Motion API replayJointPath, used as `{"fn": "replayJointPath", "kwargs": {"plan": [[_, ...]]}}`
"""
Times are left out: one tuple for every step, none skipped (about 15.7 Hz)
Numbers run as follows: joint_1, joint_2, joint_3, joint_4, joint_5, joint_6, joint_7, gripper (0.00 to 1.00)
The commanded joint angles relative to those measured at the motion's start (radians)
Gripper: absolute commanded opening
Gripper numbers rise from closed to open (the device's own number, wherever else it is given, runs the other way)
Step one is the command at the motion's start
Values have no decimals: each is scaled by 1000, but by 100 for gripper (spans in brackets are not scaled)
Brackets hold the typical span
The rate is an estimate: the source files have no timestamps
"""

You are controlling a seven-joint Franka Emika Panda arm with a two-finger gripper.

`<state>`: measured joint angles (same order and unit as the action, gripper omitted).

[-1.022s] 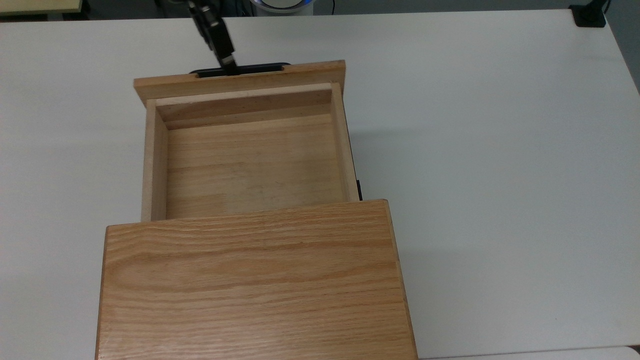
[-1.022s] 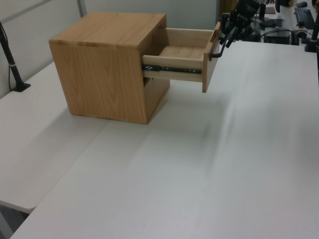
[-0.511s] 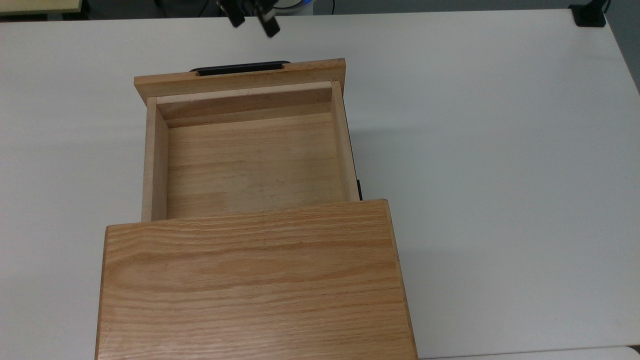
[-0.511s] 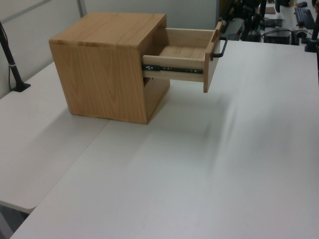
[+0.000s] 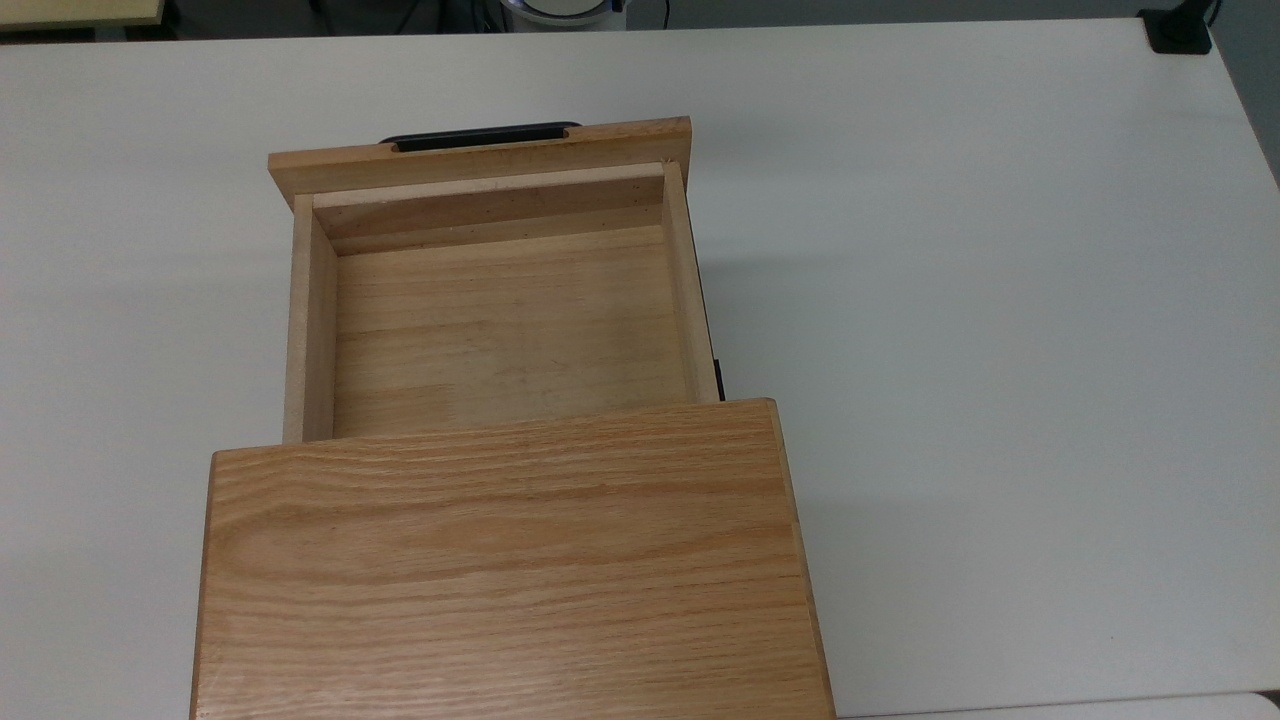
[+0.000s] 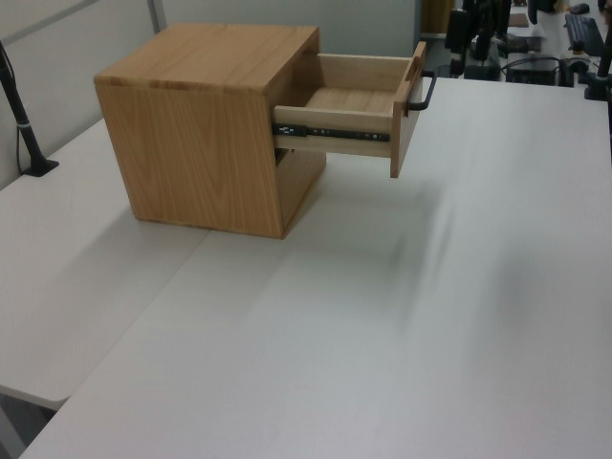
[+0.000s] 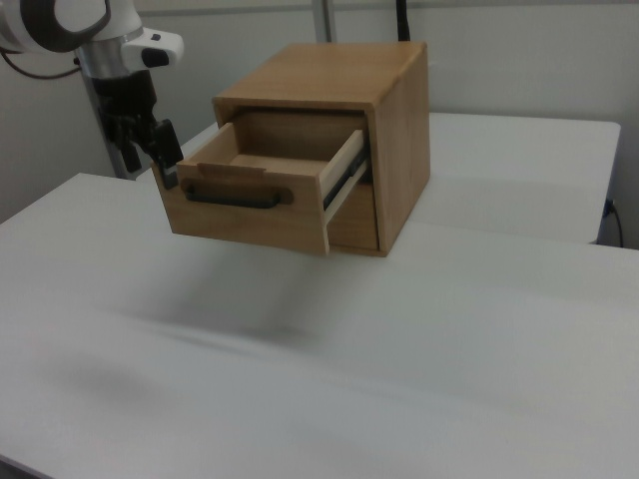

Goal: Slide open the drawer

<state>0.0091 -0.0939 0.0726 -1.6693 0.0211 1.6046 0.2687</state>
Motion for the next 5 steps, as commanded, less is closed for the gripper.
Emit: {"fn": "replayJointPath", "kwargs": {"plan": [[-15,49,45,48,-102,-92,-147,100],[-21,49,45,52,-102,-91,-173,100],[-21,52,47,62,-105,-92,-178,100],[-21,53,45,62,-107,-89,-180,100],[-17,53,38,60,-107,-86,-189,100]]}}
